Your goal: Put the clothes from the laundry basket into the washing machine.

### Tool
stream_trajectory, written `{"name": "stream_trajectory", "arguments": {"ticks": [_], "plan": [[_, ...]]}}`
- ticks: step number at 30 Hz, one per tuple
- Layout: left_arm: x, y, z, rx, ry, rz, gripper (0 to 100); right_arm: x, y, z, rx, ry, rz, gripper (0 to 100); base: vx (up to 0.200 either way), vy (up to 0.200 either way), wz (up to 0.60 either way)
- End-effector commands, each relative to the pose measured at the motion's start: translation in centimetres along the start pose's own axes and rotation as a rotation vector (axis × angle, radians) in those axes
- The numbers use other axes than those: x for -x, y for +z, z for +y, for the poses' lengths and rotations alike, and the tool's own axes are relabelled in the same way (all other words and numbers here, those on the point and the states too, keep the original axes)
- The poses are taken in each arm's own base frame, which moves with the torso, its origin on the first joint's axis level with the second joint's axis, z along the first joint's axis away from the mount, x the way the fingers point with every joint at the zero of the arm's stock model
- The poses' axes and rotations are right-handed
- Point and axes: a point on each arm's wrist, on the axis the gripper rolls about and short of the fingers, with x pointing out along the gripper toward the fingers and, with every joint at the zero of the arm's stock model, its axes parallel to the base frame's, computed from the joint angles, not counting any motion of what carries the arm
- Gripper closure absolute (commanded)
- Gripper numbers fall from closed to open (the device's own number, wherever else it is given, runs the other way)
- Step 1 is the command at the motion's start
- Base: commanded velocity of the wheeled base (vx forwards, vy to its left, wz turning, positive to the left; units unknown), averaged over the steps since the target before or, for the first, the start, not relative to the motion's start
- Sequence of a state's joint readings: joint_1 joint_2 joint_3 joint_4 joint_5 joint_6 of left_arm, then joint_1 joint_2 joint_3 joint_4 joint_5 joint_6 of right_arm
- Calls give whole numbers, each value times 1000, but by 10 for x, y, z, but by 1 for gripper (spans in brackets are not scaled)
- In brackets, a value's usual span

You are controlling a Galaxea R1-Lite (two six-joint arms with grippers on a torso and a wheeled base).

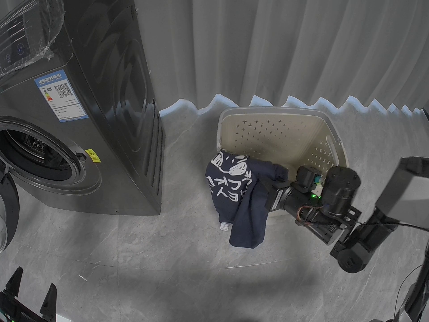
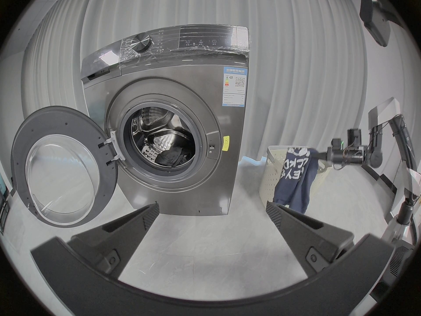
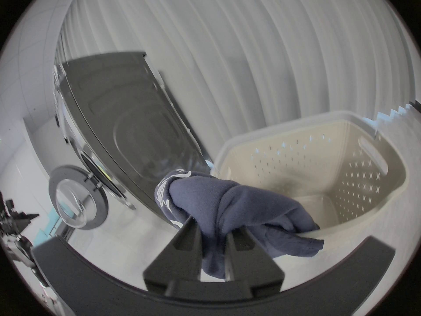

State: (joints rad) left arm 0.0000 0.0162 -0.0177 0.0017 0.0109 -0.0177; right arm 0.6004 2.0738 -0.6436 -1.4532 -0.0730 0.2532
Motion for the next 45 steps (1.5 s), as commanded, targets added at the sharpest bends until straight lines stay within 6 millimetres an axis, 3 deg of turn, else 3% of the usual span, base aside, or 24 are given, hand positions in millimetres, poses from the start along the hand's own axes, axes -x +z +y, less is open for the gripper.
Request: {"name": "stream_trajectory", "arguments": {"ticks": [1,5,9,19,25,45], "plan": [[-1,-5,0,-5,-6,11,0,53,66,34,-47,118,-170,100,0,0,0],[-1,-5,0,-9,-6,11,0,70,92,35,-53,136,-256,100,0,0,0],[-1,-5,0,-13,-5,11,0,81,104,35,-61,147,-287,100,-100,0,0],[-1,-5,0,-1,-6,12,0,83,101,35,-55,148,-281,100,-200,0,0],[-1,-5,0,1,-6,12,0,83,97,37,-57,155,-268,100,0,0,0],[-1,-5,0,1,-6,14,0,84,98,38,-59,158,-272,100,0,200,0]]}}
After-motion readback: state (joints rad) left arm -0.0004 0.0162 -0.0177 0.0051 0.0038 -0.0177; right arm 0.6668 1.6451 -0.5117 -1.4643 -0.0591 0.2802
